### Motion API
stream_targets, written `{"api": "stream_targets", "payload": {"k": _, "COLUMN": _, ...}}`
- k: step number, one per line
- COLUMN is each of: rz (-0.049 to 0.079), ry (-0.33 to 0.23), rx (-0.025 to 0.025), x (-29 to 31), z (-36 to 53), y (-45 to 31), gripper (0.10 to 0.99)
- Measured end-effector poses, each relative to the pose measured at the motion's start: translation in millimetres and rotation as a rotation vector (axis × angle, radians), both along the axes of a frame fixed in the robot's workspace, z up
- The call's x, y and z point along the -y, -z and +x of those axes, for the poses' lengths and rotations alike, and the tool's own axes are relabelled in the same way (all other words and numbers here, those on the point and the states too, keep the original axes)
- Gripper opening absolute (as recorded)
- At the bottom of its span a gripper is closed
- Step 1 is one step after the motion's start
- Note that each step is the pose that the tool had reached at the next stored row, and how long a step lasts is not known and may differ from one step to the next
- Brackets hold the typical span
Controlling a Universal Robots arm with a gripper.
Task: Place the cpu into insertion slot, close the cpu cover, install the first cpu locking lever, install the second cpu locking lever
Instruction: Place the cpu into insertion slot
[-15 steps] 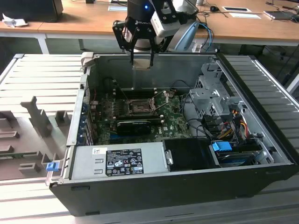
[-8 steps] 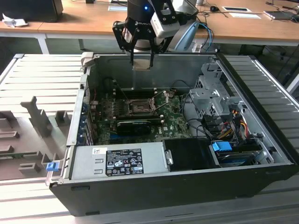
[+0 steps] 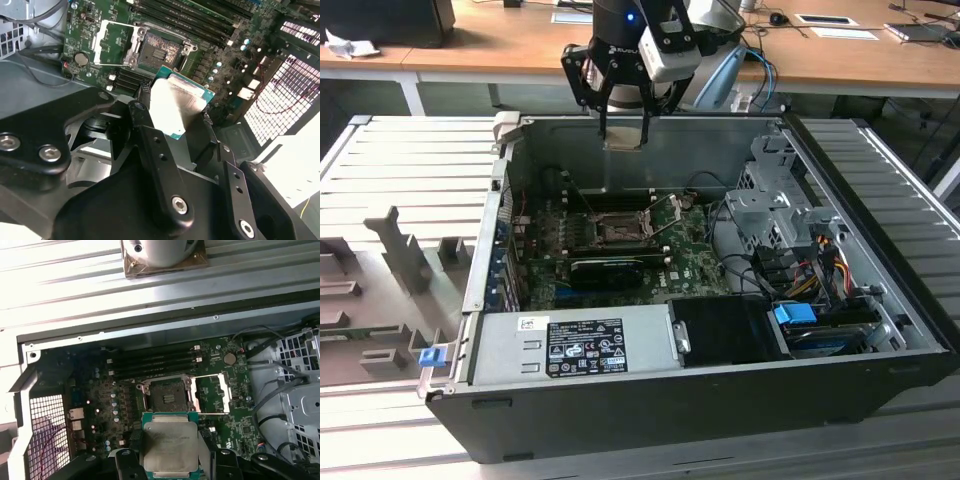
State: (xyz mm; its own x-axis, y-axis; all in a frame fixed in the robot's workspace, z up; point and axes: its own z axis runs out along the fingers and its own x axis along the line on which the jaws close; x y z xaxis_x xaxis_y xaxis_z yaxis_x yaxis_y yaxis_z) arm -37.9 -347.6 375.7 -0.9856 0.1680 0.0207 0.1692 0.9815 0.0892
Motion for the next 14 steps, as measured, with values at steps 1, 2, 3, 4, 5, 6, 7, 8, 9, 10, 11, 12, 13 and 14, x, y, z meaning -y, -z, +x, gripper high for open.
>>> {"api": "stream_targets", "payload": {"k": 1, "rz": 0.000, "ry": 0.018, "rx": 0.0000, "x": 0.0, "z": 0.0, "y": 0.0, "gripper": 0.525}}
{"api": "stream_targets", "payload": {"k": 2, "rz": 0.000, "ry": 0.035, "rx": 0.0000, "x": 0.0, "z": 0.0, "y": 0.0, "gripper": 0.525}}
{"api": "stream_targets", "payload": {"k": 3, "rz": 0.000, "ry": 0.055, "rx": -0.0001, "x": 0.0, "z": 0.0, "y": 0.0, "gripper": 0.525}}
{"api": "stream_targets", "payload": {"k": 4, "rz": 0.000, "ry": 0.069, "rx": 0.0000, "x": 0.0, "z": 0.0, "y": 0.0, "gripper": 0.525}}
{"api": "stream_targets", "payload": {"k": 5, "rz": 0.000, "ry": 0.081, "rx": -0.0001, "x": 0.0, "z": 0.0, "y": 0.0, "gripper": 0.525}}
{"api": "stream_targets", "payload": {"k": 6, "rz": 0.000, "ry": 0.087, "rx": -0.0001, "x": 0.0, "z": 0.0, "y": 0.1, "gripper": 0.525}}
{"api": "stream_targets", "payload": {"k": 7, "rz": 0.000, "ry": 0.096, "rx": -0.0001, "x": 0.0, "z": 0.0, "y": 0.1, "gripper": 0.525}}
{"api": "stream_targets", "payload": {"k": 8, "rz": 0.000, "ry": 0.101, "rx": -0.0001, "x": 0.0, "z": 0.0, "y": 0.3, "gripper": 0.525}}
{"api": "stream_targets", "payload": {"k": 9, "rz": 0.000, "ry": 0.107, "rx": -0.0006, "x": 0.0, "z": 0.0, "y": 1.1, "gripper": 0.525}}
{"api": "stream_targets", "payload": {"k": 10, "rz": 0.000, "ry": 0.108, "rx": -0.0013, "x": 0.0, "z": 0.0, "y": 1.6, "gripper": 0.525}}
{"api": "stream_targets", "payload": {"k": 11, "rz": 0.000, "ry": 0.108, "rx": -0.0018, "x": 0.0, "z": -0.1, "y": 2.2, "gripper": 0.525}}
{"api": "stream_targets", "payload": {"k": 12, "rz": 0.000, "ry": 0.109, "rx": -0.0028, "x": 0.0, "z": 0.0, "y": 2.9, "gripper": 0.525}}
{"api": "stream_targets", "payload": {"k": 13, "rz": 0.000, "ry": 0.109, "rx": -0.0039, "x": 0.0, "z": 0.0, "y": 3.5, "gripper": 0.525}}
{"api": "stream_targets", "payload": {"k": 14, "rz": 0.000, "ry": 0.110, "rx": -0.0058, "x": 0.0, "z": 0.0, "y": 4.0, "gripper": 0.525}}
